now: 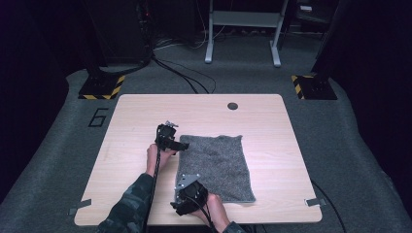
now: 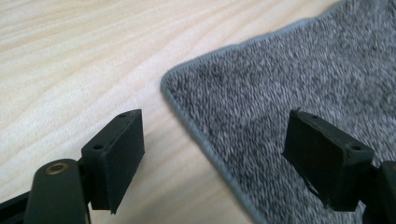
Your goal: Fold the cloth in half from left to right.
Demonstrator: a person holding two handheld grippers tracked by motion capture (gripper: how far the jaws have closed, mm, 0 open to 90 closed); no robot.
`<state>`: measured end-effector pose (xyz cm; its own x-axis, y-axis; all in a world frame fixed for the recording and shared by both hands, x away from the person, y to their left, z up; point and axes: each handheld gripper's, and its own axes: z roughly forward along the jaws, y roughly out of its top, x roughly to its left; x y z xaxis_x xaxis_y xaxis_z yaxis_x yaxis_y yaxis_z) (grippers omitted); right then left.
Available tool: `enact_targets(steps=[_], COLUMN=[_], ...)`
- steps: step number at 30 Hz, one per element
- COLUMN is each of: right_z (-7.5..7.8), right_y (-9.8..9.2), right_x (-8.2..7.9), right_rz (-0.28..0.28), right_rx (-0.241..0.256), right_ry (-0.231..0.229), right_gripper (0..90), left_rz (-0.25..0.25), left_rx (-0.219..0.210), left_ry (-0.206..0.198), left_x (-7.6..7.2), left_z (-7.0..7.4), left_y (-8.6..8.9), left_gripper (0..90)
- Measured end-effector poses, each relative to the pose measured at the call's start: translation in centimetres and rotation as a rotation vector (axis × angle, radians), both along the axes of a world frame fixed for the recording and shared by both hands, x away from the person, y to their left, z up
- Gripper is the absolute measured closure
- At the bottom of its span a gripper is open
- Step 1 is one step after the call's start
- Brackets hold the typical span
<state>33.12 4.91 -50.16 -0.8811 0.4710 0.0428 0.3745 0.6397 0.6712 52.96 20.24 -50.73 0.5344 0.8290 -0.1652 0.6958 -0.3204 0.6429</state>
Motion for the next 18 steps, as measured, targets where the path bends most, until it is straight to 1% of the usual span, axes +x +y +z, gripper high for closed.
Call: enact_targets(steps=[1,2,3,4,5,6,7,8,9,10,11,12,13,14,15,16,18], right_z=[-0.2,-0.2,-0.4,-0.4,-0.4,-0.5,-0.7,-0.7,-0.9,-1.0,-1.2,-1.1,-1.2,-1.1,-1.2,-1.1,-1.2], right_y=[0.1,0.2,0.4,0.4,0.4,0.5,0.6,0.6,0.7,0.7,0.8,0.8,0.8,0.9,0.9,0.9,0.7], right_x=[0.0,0.0,-0.1,-0.1,0.0,0.0,0.1,0.2,0.1,0.2,0.2,0.2,0.2,0.1,0.1,0.1,0.2], right_rz=[0.002,0.012,-0.004,-0.008,0.006,0.003,0.000,0.010,0.002,0.014,0.008,0.016,0.013,0.008,-0.002,-0.001,0.001], right_rx=[0.006,-0.009,0.005,0.001,-0.014,-0.016,-0.009,-0.021,-0.024,-0.032,-0.029,-0.045,-0.035,-0.052,-0.046,-0.051,-0.047], right_ry=[-0.001,0.013,-0.009,-0.006,0.006,-0.002,-0.023,-0.008,-0.013,-0.016,-0.025,-0.011,-0.025,-0.025,-0.040,-0.026,-0.040], right_gripper=[36.1,37.8,40.5,43.2,44.6,47.9,51.0,53.3,56.2,58.3,59.3,60.9,62.3,64.0,65.6,66.9,70.7], left_rz=[0.014,0.012,0.018,0.011,0.020,0.022,0.014,0.005,0.006,0.002,-0.002,-0.006,-0.009,-0.014,-0.008,-0.006,-0.012], left_rx=[0.006,0.009,0.004,0.027,0.033,0.033,0.035,0.051,0.050,0.058,0.063,0.071,0.081,0.094,0.098,0.104,0.109], left_ry=[-0.006,-0.009,-0.011,-0.017,-0.034,-0.038,-0.033,-0.046,-0.045,-0.054,-0.056,-0.063,-0.067,-0.071,-0.080,-0.084,-0.089], left_x=[0.1,0.3,0.3,0.3,0.4,0.4,0.4,0.4,0.3,0.3,0.3,0.2,0.2,0.2,0.1,0.1,0.0], left_z=[-0.1,-0.1,-0.3,-0.2,-0.3,-0.3,-0.2,-0.2,-0.3,-0.3,-0.3,-0.3,-0.3,-0.2,-0.3,-0.3,-0.3], left_y=[-0.1,-0.1,-0.2,-0.2,-0.3,-0.4,-0.4,-0.5,-0.6,-0.6,-0.8,-0.9,-1.0,-1.1,-1.2,-1.3,-1.5], left_gripper=[27.6,29.6,31.8,34.5,37.2,39.4,42.3,44.5,47.1,50.1,52.4,54.6,56.5,58.7,60.7,63.3,67.4])
